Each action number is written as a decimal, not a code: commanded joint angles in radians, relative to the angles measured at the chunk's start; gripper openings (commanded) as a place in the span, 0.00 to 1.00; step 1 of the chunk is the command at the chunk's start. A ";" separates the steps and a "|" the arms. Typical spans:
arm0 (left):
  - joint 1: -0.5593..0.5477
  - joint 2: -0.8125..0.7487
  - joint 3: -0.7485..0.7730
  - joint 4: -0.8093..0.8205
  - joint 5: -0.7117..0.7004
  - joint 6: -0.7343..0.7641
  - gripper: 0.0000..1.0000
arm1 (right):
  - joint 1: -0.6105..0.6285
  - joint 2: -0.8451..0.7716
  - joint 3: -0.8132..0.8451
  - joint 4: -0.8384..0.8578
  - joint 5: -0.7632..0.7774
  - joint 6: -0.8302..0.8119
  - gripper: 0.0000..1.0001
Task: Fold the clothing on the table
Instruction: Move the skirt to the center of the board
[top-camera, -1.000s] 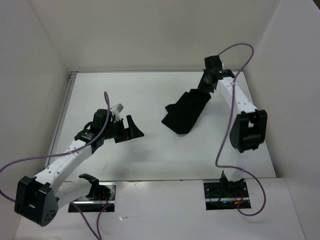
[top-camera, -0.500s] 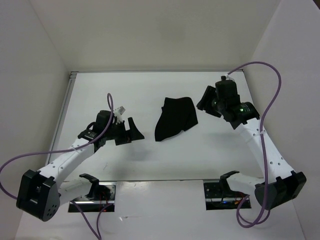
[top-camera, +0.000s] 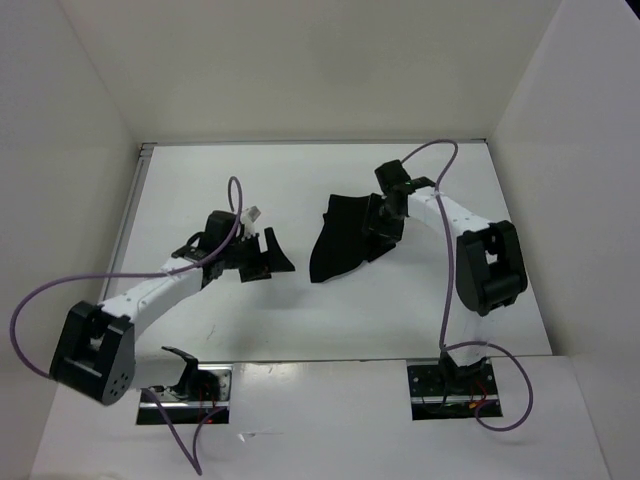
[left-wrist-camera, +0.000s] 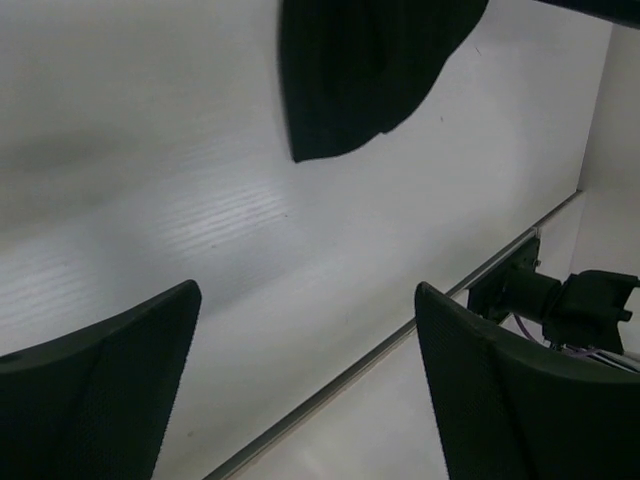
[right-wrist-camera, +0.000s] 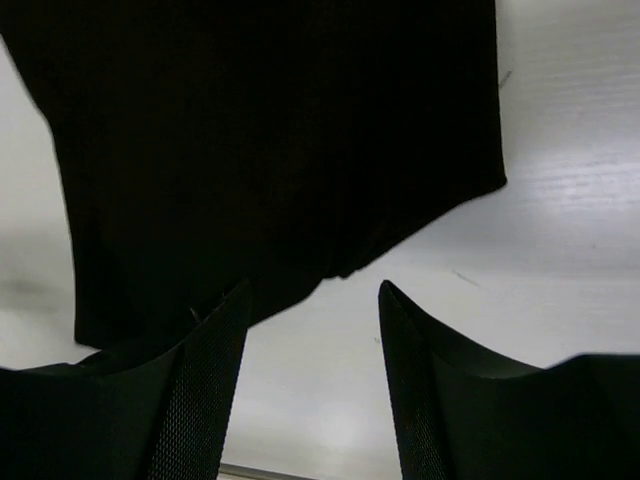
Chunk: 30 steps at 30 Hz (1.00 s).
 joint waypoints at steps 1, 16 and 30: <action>0.006 0.144 0.128 0.064 0.031 0.045 0.89 | 0.009 0.051 0.131 0.064 -0.017 -0.027 0.59; -0.024 0.208 0.162 0.090 0.050 0.054 0.86 | 0.092 0.277 0.230 0.065 0.038 -0.041 0.39; -0.121 0.474 0.289 0.280 0.065 0.065 0.84 | 0.161 0.364 0.470 -0.026 0.127 -0.041 0.57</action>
